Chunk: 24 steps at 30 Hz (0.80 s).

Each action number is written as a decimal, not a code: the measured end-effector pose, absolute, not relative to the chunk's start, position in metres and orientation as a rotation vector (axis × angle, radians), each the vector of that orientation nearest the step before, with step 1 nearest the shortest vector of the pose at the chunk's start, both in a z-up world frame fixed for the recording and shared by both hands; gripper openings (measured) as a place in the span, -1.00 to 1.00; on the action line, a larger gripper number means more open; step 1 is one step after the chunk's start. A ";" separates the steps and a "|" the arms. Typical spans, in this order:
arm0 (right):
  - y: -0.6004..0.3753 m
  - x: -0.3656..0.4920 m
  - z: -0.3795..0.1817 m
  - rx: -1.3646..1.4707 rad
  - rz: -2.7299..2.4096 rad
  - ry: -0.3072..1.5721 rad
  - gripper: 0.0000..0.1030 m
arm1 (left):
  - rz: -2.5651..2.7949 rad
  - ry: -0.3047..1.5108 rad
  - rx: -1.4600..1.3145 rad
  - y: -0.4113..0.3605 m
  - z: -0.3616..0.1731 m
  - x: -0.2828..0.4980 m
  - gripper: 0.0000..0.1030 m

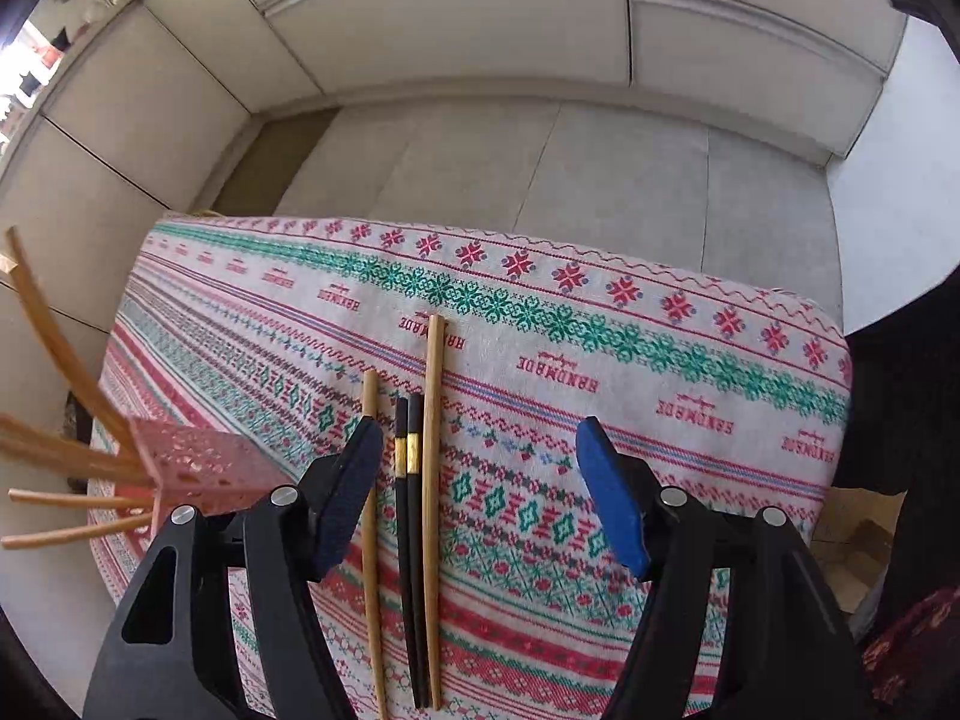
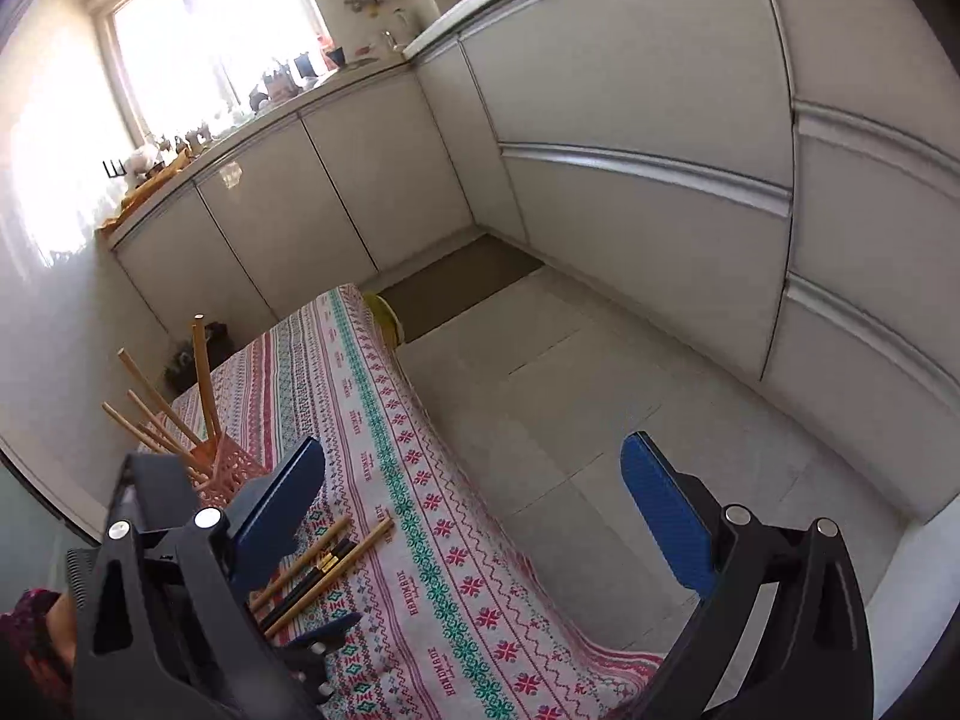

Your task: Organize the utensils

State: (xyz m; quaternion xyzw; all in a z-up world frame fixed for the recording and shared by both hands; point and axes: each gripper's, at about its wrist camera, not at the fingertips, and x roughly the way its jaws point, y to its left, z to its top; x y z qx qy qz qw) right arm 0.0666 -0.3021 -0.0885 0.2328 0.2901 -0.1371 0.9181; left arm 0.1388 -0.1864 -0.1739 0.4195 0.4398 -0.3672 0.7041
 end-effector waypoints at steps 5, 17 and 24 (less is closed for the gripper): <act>-0.315 0.066 -0.093 0.538 -0.272 0.612 0.87 | -0.750 1.092 0.940 -0.211 -0.197 0.191 0.15; -0.328 0.073 -0.110 0.613 -0.290 0.698 0.87 | -0.814 1.218 0.789 -0.202 -0.205 0.198 -0.88; -0.295 0.110 -0.137 0.629 -0.147 0.887 0.87 | -0.782 1.051 0.389 -0.090 -0.124 0.142 -0.88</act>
